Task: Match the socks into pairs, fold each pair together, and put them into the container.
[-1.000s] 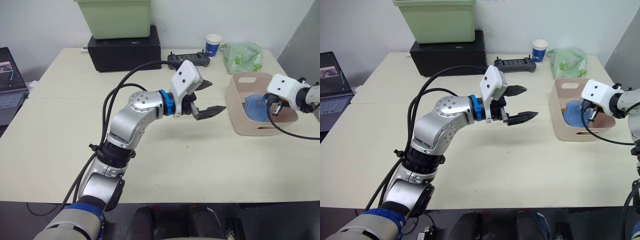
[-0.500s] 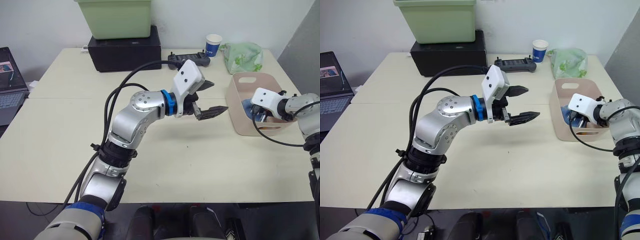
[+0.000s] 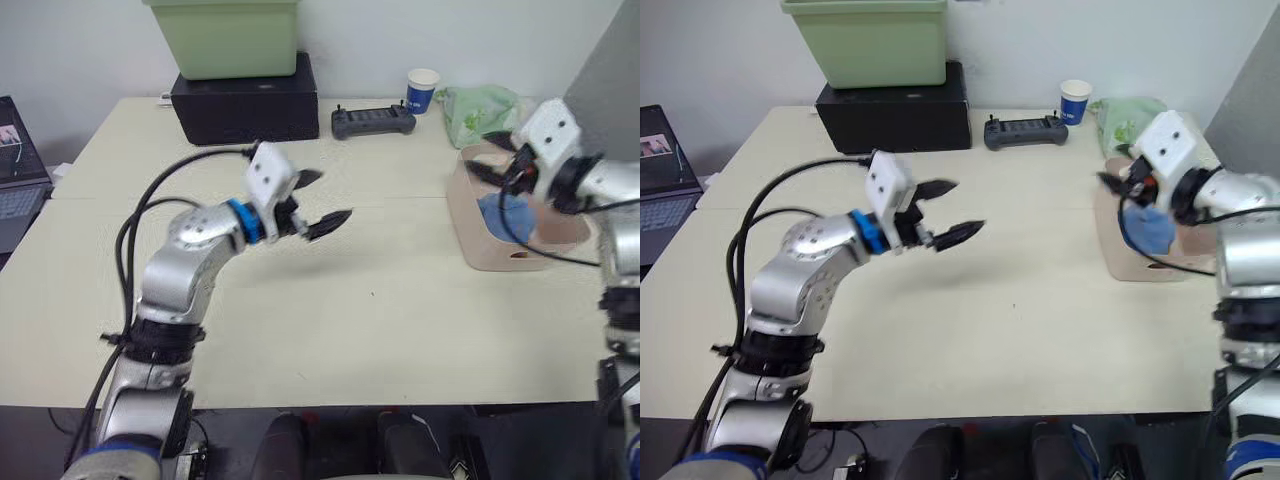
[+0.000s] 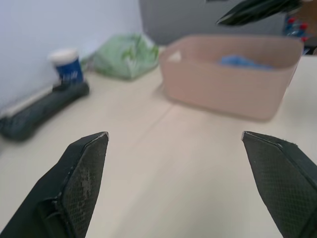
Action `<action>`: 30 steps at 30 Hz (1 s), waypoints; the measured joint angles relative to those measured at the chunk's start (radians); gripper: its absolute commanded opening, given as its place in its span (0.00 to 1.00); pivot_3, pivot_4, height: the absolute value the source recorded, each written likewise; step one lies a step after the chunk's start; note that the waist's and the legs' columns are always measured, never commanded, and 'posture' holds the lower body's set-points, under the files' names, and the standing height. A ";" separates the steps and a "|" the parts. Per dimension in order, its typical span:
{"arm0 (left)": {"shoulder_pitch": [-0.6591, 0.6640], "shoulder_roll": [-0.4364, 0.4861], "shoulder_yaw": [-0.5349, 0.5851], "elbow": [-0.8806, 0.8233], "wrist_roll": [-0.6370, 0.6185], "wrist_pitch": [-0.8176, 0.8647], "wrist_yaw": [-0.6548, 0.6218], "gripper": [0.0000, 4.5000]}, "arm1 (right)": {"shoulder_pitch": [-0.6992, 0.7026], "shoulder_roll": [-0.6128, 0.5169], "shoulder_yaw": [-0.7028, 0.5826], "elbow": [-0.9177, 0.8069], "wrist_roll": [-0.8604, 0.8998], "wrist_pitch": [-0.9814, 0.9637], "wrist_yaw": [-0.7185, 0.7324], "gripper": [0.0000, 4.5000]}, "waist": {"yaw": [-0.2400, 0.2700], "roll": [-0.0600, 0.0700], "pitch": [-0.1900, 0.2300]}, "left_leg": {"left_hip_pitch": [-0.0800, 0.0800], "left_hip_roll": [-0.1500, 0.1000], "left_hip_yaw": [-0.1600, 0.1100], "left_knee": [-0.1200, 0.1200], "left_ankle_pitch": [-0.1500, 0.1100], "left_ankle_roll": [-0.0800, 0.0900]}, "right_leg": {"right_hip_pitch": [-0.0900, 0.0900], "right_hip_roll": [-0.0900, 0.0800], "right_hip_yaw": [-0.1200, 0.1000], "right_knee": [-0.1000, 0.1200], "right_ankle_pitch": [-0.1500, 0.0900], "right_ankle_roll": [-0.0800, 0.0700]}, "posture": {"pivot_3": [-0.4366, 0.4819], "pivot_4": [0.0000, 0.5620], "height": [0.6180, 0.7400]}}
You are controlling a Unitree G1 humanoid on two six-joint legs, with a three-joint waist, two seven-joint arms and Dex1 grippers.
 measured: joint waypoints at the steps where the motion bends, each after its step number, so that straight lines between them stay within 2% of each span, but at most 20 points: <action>1: 0.051 0.002 0.023 -0.021 0.000 0.000 0.017 1.00 | 0.041 0.047 -0.010 -0.079 0.043 0.067 -0.027 0.80 | 0.002 0.000 0.000 | 0.000 0.000 -0.002 0.000 0.000 0.000 | 0.001 0.000 0.000 -0.001 0.000 0.000 | 0.48 0.27 1.00; 4: 0.197 0.006 0.078 -0.058 -0.001 0.005 0.062 1.00 | 0.172 0.164 -0.006 -0.269 0.145 0.235 -0.111 1.00 | 0.009 0.000 0.000 | -0.004 -0.001 -0.004 0.000 0.000 0.000 | -0.001 -0.002 -0.002 -0.001 0.000 0.000 | 0.48 0.27 1.00; 7: 0.358 -0.004 0.127 -0.128 -0.025 0.033 0.103 1.00 | 0.323 0.285 0.027 -0.389 0.153 0.267 -0.222 1.00 | 0.012 -0.002 -0.001 | -0.004 -0.003 -0.003 0.001 -0.001 0.002 | 0.000 -0.004 -0.002 -0.002 0.000 0.000 | 0.48 0.27 1.00; 11: 0.481 -0.036 0.134 -0.164 0.001 0.007 0.170 1.00 | 0.479 0.326 0.112 -0.399 0.078 0.192 -0.323 1.00 | 0.014 -0.002 -0.001 | -0.004 -0.004 -0.003 0.001 -0.002 0.003 | 0.000 -0.004 -0.002 -0.001 0.000 0.000 | 0.48 0.27 1.00; 15: 0.594 -0.084 0.116 -0.175 0.074 -0.107 0.238 1.00 | 0.600 0.388 0.134 -0.378 0.024 0.048 -0.403 1.00 | 0.005 -0.002 -0.002 | -0.002 -0.003 -0.003 -0.001 -0.002 0.003 | 0.000 -0.003 -0.002 -0.001 0.000 0.000 | 0.48 0.27 1.00; 20: 0.618 -0.096 0.104 -0.155 0.134 -0.191 0.299 1.00 | 0.646 0.393 0.145 -0.321 -0.014 -0.050 -0.428 1.00 | 0.004 -0.002 -0.002 | -0.001 -0.003 -0.003 -0.001 -0.002 0.003 | 0.000 -0.002 -0.001 0.000 0.000 0.000 | 0.48 0.27 1.00; 30: 0.637 -0.093 0.087 -0.156 0.142 -0.198 0.298 1.00 | 0.638 0.389 0.144 -0.300 -0.014 -0.079 -0.428 1.00 | 0.003 -0.002 -0.002 | -0.001 -0.002 -0.003 -0.001 -0.002 0.003 | 0.001 0.001 -0.001 -0.001 0.000 0.000 | 0.48 0.27 1.00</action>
